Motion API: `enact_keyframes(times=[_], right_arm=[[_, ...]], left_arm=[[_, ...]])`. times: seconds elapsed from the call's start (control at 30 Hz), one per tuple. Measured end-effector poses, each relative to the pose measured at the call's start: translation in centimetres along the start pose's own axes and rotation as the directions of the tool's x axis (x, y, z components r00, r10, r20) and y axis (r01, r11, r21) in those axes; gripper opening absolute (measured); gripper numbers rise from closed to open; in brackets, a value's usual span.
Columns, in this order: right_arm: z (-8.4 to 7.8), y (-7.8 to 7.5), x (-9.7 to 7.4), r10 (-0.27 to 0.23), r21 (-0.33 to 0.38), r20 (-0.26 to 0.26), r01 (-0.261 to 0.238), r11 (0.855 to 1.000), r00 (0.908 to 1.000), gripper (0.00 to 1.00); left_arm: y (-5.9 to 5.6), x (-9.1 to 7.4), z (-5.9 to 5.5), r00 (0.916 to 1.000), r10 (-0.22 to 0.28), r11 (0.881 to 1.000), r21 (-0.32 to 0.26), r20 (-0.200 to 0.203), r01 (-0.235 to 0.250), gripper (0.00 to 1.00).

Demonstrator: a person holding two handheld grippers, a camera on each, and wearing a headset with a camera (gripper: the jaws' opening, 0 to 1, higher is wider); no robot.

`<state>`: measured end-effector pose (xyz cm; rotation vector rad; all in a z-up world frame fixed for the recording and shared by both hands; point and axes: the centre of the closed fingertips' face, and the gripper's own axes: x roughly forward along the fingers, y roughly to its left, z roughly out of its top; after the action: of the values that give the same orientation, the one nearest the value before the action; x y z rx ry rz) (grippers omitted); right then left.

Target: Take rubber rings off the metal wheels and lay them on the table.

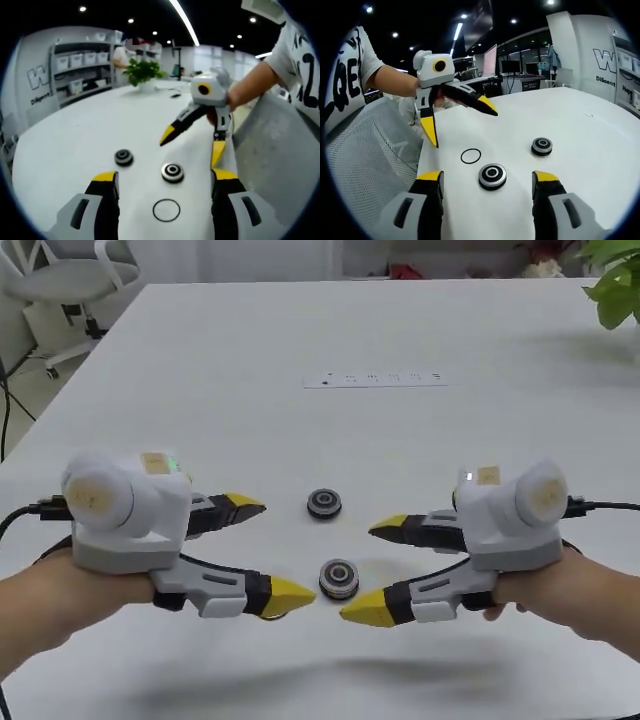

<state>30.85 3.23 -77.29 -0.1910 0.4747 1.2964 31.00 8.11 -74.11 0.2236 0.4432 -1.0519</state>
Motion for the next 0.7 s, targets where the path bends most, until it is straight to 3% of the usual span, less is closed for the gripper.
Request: enact_keyframes(times=[0.33, 0.7], right_arm=[[-1.0, -1.1, -0.7, -0.030, 0.010, -0.008, 0.030, 1.000, 0.9995, 0.64], [-1.4, -1.2, -0.6, -0.031, 0.022, -0.009, 0.031, 0.999, 0.9995, 0.59]], left_arm=[[-0.2, 1.2, -0.2, 0.9997, -0.015, 1.000, 0.000, -0.017, 0.015, 0.73], [-0.1, 2.4, -1.0, 0.9984, -0.031, 1.000, -0.006, -0.046, 0.031, 0.66]])
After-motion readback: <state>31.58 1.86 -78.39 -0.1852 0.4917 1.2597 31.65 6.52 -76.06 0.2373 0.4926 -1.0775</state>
